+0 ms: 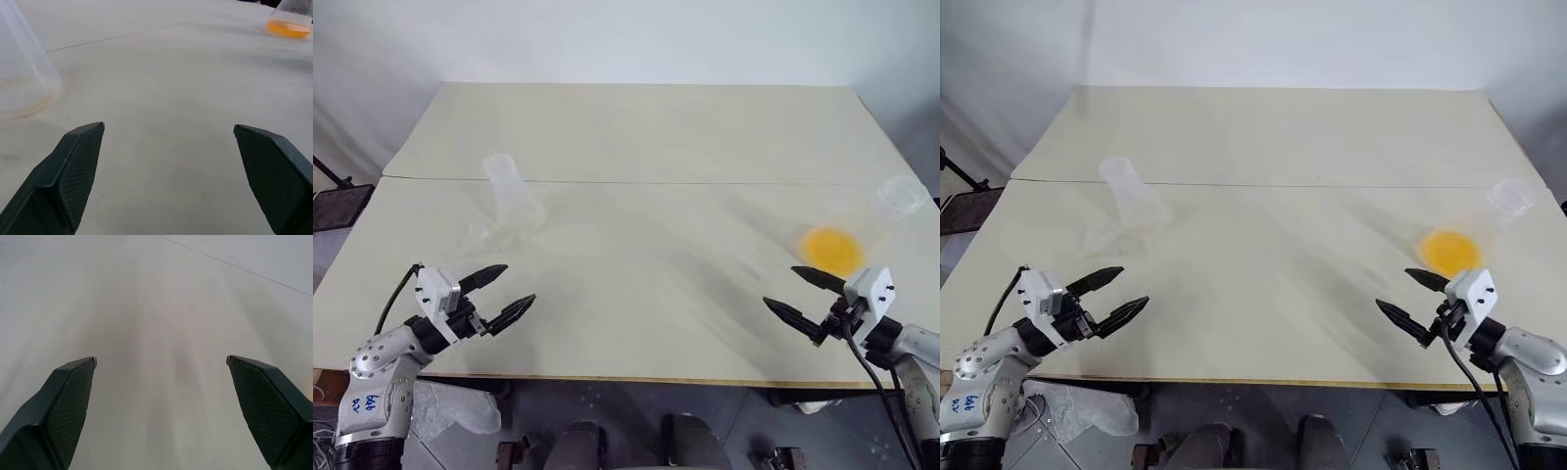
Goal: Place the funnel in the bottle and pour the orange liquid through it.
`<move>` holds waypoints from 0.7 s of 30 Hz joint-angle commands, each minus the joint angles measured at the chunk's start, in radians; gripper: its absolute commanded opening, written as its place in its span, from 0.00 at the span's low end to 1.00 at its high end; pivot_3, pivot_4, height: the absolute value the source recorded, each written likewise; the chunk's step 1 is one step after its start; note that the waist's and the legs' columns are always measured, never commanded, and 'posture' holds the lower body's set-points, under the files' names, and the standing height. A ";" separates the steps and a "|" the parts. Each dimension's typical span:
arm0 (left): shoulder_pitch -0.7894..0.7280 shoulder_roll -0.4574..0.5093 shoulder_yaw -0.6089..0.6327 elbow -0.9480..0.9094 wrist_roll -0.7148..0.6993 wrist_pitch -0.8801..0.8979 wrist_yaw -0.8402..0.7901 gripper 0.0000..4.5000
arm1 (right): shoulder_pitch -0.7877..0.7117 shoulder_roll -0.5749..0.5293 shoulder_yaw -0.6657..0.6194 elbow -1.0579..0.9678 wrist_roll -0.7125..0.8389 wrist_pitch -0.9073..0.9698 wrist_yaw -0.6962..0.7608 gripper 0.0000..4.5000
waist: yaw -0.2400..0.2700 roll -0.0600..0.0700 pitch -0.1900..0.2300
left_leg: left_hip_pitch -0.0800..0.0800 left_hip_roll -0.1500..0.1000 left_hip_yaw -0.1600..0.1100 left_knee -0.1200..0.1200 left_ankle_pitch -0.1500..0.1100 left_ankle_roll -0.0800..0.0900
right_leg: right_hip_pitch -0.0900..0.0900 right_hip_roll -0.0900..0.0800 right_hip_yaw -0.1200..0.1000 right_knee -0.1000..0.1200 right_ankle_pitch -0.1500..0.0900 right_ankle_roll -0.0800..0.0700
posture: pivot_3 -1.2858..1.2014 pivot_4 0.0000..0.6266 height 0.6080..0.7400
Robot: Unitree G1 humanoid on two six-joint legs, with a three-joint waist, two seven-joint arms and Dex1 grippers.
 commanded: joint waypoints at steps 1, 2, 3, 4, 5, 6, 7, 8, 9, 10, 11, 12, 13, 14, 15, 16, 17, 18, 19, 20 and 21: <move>-0.009 0.005 0.011 -0.022 -0.017 0.010 0.011 1.00 | -0.018 0.005 -0.015 -0.024 0.013 -0.002 -0.010 0.99 | 0.000 0.000 0.000 | 0.000 0.000 0.000 0.000 0.000 0.000 | 0.000 0.000 0.000 0.000 0.000 0.000 | 0.52 0.24 1.00; -0.011 0.005 0.010 -0.022 -0.016 0.016 0.016 1.00 | -0.022 0.005 -0.014 -0.022 0.013 -0.001 -0.011 0.99 | 0.000 0.000 0.000 | 0.000 0.000 0.000 0.000 0.000 0.000 | 0.000 0.000 0.000 0.000 0.000 0.000 | 0.52 0.24 1.00; -0.013 0.005 0.009 -0.023 -0.015 0.031 0.026 1.00 | -0.027 0.005 -0.012 -0.021 0.012 -0.001 -0.012 0.99 | 0.000 0.000 0.000 | 0.000 0.000 0.000 0.000 0.000 0.000 | 0.000 0.000 0.000 0.000 0.000 0.000 | 0.52 0.24 1.00; -0.014 0.006 0.009 -0.029 -0.006 0.052 0.053 1.00 | -0.031 0.005 -0.011 -0.020 0.012 0.001 -0.013 0.99 | 0.000 0.000 0.000 | 0.000 0.000 0.000 0.000 0.000 0.000 | 0.000 0.000 0.000 0.000 0.000 0.000 | 0.52 0.24 1.00; -0.016 0.002 0.011 -0.035 -0.009 0.073 0.074 1.00 | -0.033 0.006 -0.010 -0.019 0.011 0.001 -0.013 0.99 | 0.000 0.000 0.000 | 0.000 0.000 0.000 0.000 0.000 0.000 | 0.000 0.000 0.000 0.001 0.000 0.000 | 0.52 0.24 1.00; -0.018 0.000 0.013 -0.041 -0.012 0.085 0.087 1.00 | -0.037 0.006 -0.008 -0.019 0.011 0.003 -0.013 0.99 | 0.000 0.000 0.000 | 0.000 0.000 0.000 0.000 0.000 0.000 | 0.000 0.000 0.000 0.001 0.000 0.000 | 0.52 0.24 1.00; -0.020 -0.003 0.015 -0.047 -0.011 0.087 0.098 1.00 | -0.042 0.006 -0.006 -0.018 0.011 0.004 -0.013 0.99 | 0.000 0.000 0.000 | 0.000 0.000 0.000 0.000 0.000 0.000 | 0.000 0.000 0.000 0.001 0.000 0.000 | 0.52 0.24 1.00; -0.017 -0.001 0.011 -0.056 0.001 0.097 0.116 1.00 | -0.050 0.006 -0.002 -0.015 0.011 0.006 -0.012 0.99 | 0.000 0.000 0.000 | 0.000 0.000 0.000 0.000 0.000 0.000 | 0.000 0.000 0.000 0.001 0.000 0.000 | 0.52 0.24 1.00; -0.012 0.006 0.001 -0.067 0.024 0.113 0.143 1.00 | -0.058 0.007 0.004 -0.012 0.012 0.008 -0.010 0.99 | 0.000 0.000 0.000 | 0.000 0.000 0.000 0.000 0.000 0.000 | 0.000 0.000 0.000 0.001 0.000 0.000 | 0.52 0.24 1.00; -0.006 0.012 -0.009 -0.077 0.054 0.130 0.176 1.00 | -0.068 0.008 0.011 -0.008 0.011 0.009 -0.008 0.99 | 0.000 0.000 0.000 | 0.000 0.000 0.000 0.000 0.000 0.000 | 0.000 0.000 0.000 0.001 0.000 0.000 | 0.52 0.24 1.00; -0.004 0.018 -0.019 -0.084 0.084 0.147 0.208 1.00 | -0.080 0.011 0.020 -0.001 0.008 0.010 -0.005 0.99 | 0.000 0.000 0.000 | 0.000 0.000 0.000 0.001 0.000 0.000 | 0.000 0.000 0.000 0.001 0.000 0.000 | 0.52 0.24 1.00; -0.003 0.017 -0.020 -0.090 0.093 0.162 0.228 1.00 | -0.091 0.014 0.030 0.005 0.006 0.010 -0.001 0.99 | 0.000 0.000 0.000 | 0.000 0.000 0.000 0.001 0.000 0.000 | 0.000 0.000 0.000 0.001 0.000 0.000 | 0.52 0.24 1.00; -0.001 0.002 -0.006 -0.102 0.076 0.145 0.225 1.00 | -0.105 0.019 0.041 0.011 0.004 0.012 0.002 0.99 | 0.000 0.000 0.000 | 0.000 0.000 0.000 0.001 0.000 0.000 | 0.000 0.000 0.000 0.001 0.000 0.000 | 0.52 0.24 1.00; 0.003 -0.012 0.009 -0.114 0.054 0.122 0.215 1.00 | -0.118 0.024 0.050 0.016 0.003 0.012 0.005 0.99 | 0.000 0.000 0.000 | 0.000 0.000 0.000 0.001 0.000 0.000 | 0.000 0.000 0.000 0.001 0.000 0.000 | 0.52 0.24 1.00; 0.016 -0.027 0.028 -0.136 0.049 0.100 0.229 1.00 | -0.132 0.030 0.060 0.019 0.003 0.014 0.006 0.99 | 0.000 0.000 0.000 | 0.000 0.000 0.000 0.001 0.000 0.000 | -0.001 0.000 0.000 0.001 0.000 0.000 | 0.52 0.24 1.00; 0.036 -0.040 0.049 -0.166 0.049 0.098 0.258 1.00 | -0.149 0.037 0.070 0.023 0.002 0.016 0.007 0.99 | -0.002 0.000 0.000 | 0.000 0.000 0.000 0.001 0.000 0.000 | -0.001 0.000 0.000 0.002 0.000 0.000 | 0.52 0.24 1.00; 0.058 -0.054 0.071 -0.199 0.049 0.103 0.292 1.00 | -0.165 0.044 0.080 0.025 0.002 0.018 0.007 0.99 | -0.005 0.000 0.000 | -0.001 0.000 0.000 0.001 0.000 0.000 | -0.001 0.000 0.000 0.001 0.000 0.000 | 0.52 0.24 1.00; 0.083 -0.070 0.093 -0.235 0.044 0.105 0.320 1.00 | -0.180 0.050 0.090 0.026 0.002 0.020 0.008 0.99 | -0.005 0.000 0.000 | -0.001 0.000 0.001 0.001 0.000 0.000 | -0.002 0.000 0.001 0.001 0.000 0.000 | 0.52 0.24 1.00; 0.113 -0.092 0.116 -0.276 0.036 0.101 0.345 1.00 | -0.194 0.055 0.100 0.027 0.004 0.025 0.009 0.99 | -0.005 0.000 0.000 | -0.001 0.000 0.001 0.001 0.000 0.000 | -0.002 0.000 0.001 0.002 0.000 0.000 | 0.52 0.24 1.00; 0.147 -0.116 0.137 -0.318 0.022 0.099 0.368 1.00 | -0.209 0.060 0.111 0.029 0.004 0.029 0.012 0.99 | -0.006 0.000 0.000 | -0.001 0.000 0.001 0.001 0.000 -0.001 | -0.002 0.001 0.001 0.001 0.000 0.000 | 0.52 0.24 1.00; 0.173 -0.136 0.149 -0.352 0.007 0.102 0.382 1.00 | -0.221 0.063 0.118 0.034 0.003 0.031 0.016 0.99 | -0.005 0.000 0.000 | -0.001 0.000 0.001 0.001 0.000 -0.001 | -0.002 0.000 0.001 0.001 0.000 0.000 | 0.52 0.24 1.00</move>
